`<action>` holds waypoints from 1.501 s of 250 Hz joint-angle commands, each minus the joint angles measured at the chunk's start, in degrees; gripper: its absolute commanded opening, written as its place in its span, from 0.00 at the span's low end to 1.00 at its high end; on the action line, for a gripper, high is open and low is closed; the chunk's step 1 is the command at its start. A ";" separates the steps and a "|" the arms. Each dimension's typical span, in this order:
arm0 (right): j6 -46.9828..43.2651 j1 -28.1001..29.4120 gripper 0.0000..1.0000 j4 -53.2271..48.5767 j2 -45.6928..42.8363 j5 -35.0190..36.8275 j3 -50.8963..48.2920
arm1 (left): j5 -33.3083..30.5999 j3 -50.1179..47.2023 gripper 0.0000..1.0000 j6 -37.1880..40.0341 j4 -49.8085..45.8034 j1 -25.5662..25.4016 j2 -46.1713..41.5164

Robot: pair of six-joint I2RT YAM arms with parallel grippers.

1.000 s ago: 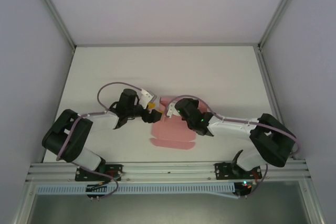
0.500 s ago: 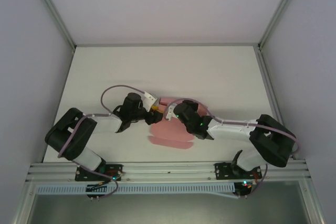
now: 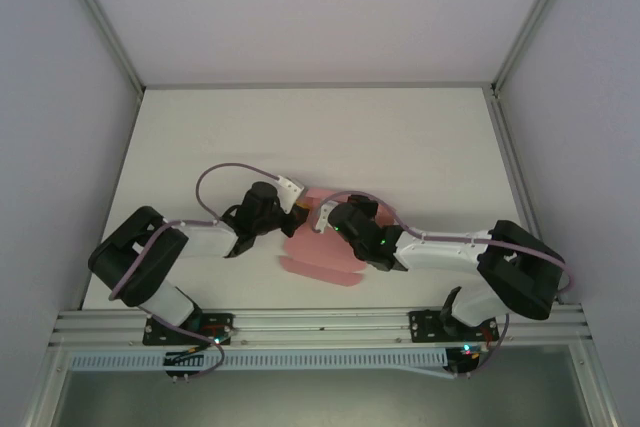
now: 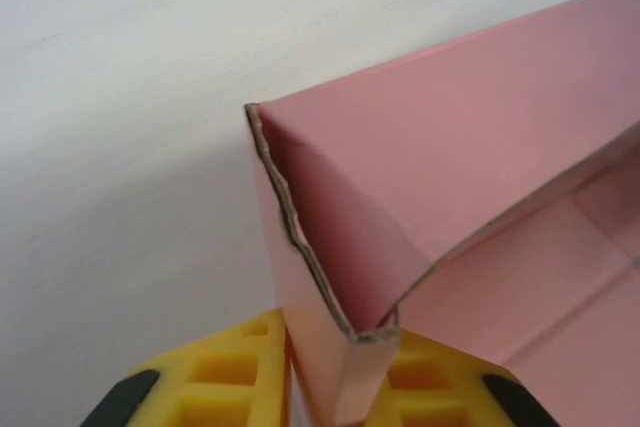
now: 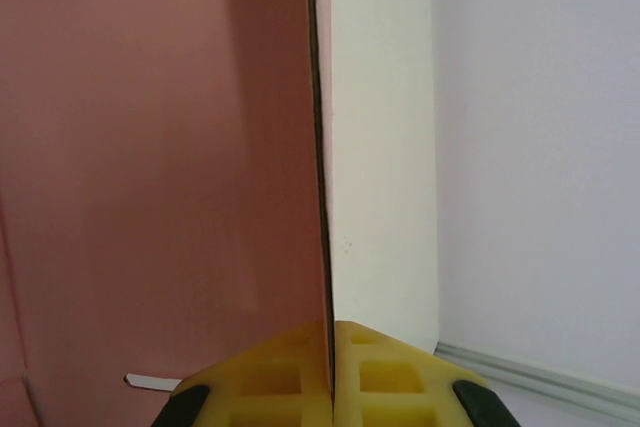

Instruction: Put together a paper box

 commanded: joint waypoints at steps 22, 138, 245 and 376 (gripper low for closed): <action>3.19 1.18 0.00 -2.24 -1.78 -4.18 -0.35 | -20.33 4.77 0.11 0.21 -3.03 -3.30 4.44; 6.74 1.25 0.00 -5.70 -1.20 -4.22 0.01 | -52.07 5.37 0.00 -5.12 -4.26 -6.88 10.45; 6.99 0.29 0.00 -4.32 -1.20 -5.60 -0.12 | -32.51 0.05 0.39 -2.45 1.41 -7.06 0.37; 9.52 0.10 0.51 -5.34 -4.95 -10.34 2.50 | -32.01 4.49 0.15 -2.37 0.50 -7.06 3.04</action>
